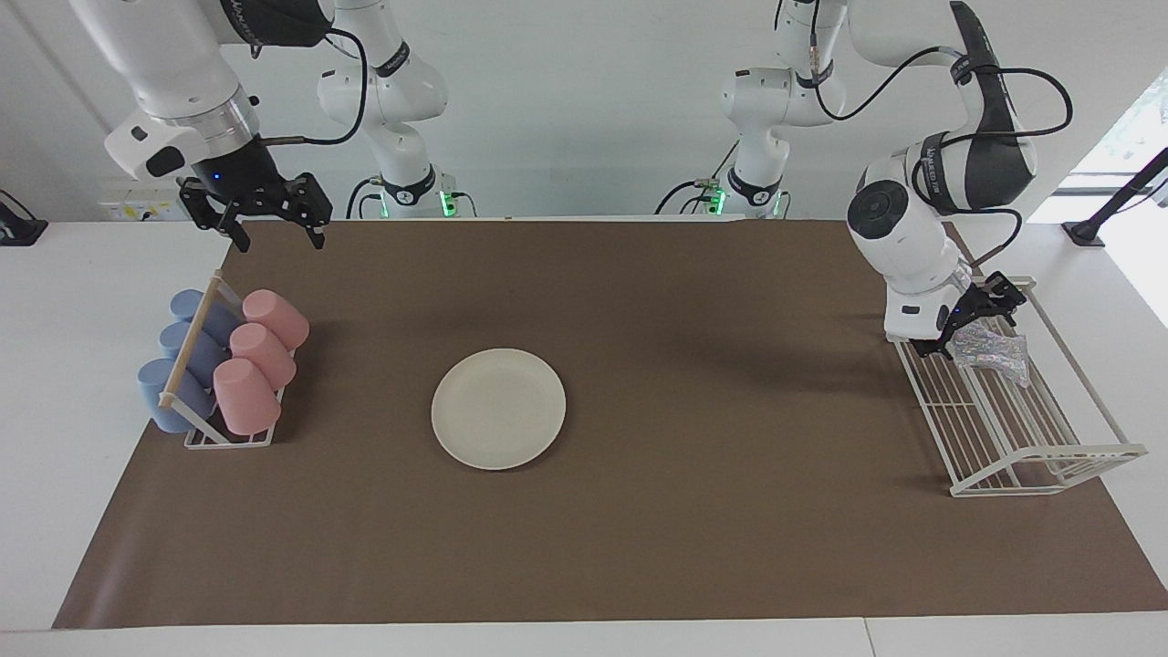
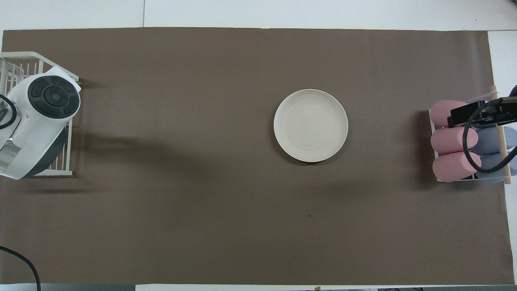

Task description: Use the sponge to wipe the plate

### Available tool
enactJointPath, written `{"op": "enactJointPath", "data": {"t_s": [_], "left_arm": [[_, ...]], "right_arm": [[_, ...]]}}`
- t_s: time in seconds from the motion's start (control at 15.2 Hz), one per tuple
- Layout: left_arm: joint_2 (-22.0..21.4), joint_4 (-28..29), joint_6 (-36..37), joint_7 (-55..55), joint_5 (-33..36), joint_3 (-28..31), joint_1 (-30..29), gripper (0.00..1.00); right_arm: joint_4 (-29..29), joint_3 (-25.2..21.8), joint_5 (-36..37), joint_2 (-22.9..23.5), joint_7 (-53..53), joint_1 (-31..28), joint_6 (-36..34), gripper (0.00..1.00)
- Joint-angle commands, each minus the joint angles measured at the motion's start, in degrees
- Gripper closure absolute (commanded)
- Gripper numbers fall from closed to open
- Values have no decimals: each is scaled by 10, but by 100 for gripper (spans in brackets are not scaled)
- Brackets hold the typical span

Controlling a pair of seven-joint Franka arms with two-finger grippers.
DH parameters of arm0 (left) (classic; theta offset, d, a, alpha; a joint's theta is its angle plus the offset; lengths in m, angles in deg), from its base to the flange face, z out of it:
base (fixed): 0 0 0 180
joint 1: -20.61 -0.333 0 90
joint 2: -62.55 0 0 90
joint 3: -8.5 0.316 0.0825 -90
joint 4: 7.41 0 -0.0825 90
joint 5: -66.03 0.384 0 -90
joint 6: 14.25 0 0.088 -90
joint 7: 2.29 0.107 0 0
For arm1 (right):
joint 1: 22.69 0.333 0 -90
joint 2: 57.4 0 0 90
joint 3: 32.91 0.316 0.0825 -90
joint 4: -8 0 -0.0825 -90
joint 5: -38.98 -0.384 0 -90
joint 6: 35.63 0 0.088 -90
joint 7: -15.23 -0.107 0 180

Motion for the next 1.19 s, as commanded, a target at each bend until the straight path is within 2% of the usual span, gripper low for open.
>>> {"op": "enactJointPath", "data": {"t_s": [0.0,0.2,0.4,0.53,0.79,0.99,1.12], "left_arm": [[4,-40,3,15,-71,6,3,0],[-1,-87,28,83,-197,8,-4,0],[-19,-140,98,151,-335,9,-24,0],[-33,-173,163,168,-401,13,-24,0],[-50,-230,282,168,-495,16,-24,0],[-76,-219,325,183,-531,13,-22,0],[-91,-188,324,239,-539,8,-21,0]], "right_arm": [[-7,7,4,3,-9,-7,-4,0],[-7,7,4,3,-9,-7,-4,0],[-7,7,4,3,-9,-7,-4,0],[-7,6,4,3,-9,-7,-4,0],[-7,7,4,3,-9,-7,-4,0],[-7,7,4,3,-9,-7,-5,0],[-7,7,4,3,-9,-7,-5,0]]}}
